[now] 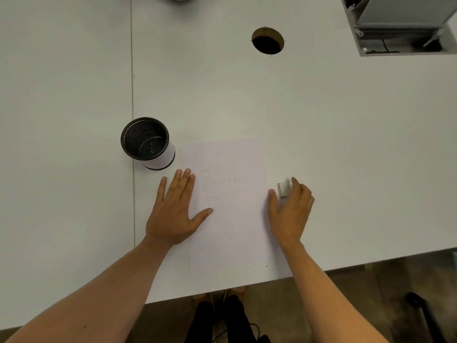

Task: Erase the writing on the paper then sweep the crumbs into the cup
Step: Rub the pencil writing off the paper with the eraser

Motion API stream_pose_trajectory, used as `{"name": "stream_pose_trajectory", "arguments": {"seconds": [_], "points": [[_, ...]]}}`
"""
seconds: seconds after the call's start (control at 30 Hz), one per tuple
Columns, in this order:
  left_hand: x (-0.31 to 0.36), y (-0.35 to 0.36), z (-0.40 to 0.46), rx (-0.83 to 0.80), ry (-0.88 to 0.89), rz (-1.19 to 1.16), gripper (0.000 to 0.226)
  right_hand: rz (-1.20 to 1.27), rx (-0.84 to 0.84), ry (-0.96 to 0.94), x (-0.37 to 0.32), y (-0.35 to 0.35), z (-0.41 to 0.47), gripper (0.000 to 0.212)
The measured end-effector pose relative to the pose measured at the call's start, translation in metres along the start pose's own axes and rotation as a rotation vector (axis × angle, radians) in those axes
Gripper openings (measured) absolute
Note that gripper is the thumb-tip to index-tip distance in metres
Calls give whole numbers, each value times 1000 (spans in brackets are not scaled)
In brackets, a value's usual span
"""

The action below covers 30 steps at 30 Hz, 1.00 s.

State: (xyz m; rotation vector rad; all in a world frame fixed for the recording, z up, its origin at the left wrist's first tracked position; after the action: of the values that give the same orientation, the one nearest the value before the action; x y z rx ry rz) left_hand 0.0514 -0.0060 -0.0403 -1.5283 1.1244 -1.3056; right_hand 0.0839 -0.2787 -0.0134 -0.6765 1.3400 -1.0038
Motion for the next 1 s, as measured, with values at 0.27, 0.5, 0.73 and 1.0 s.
{"name": "stream_pose_trajectory", "arguments": {"seconds": [0.27, 0.5, 0.73, 1.0], "points": [[-1, 0, 0, 19, 17, -14, 90, 215, 38, 66, -10, -1, -6, 31], [2, -2, 0, 43, 45, -15, 78, 353, -267, -167, -75, 22, -37, 36], [-1, 1, 1, 44, 57, -15, 82, 314, -376, -197, -88, 38, -32, 21], [-2, 1, 1, 56, 72, 3, 90, 201, -378, -277, -91, 42, -24, 17]]}}
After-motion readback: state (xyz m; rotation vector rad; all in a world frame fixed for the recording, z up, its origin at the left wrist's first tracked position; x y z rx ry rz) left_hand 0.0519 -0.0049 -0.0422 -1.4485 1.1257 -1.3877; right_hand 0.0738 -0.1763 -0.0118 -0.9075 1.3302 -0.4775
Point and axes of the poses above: each hand's wrist, its own z-axis towards the middle knuckle, its own y-axis out of the palm, x = y × z, the point moved 3 cm from there along z, towards the middle knuckle, and after that the axes turned 11 degrees about -y, right-handed, at the moved point
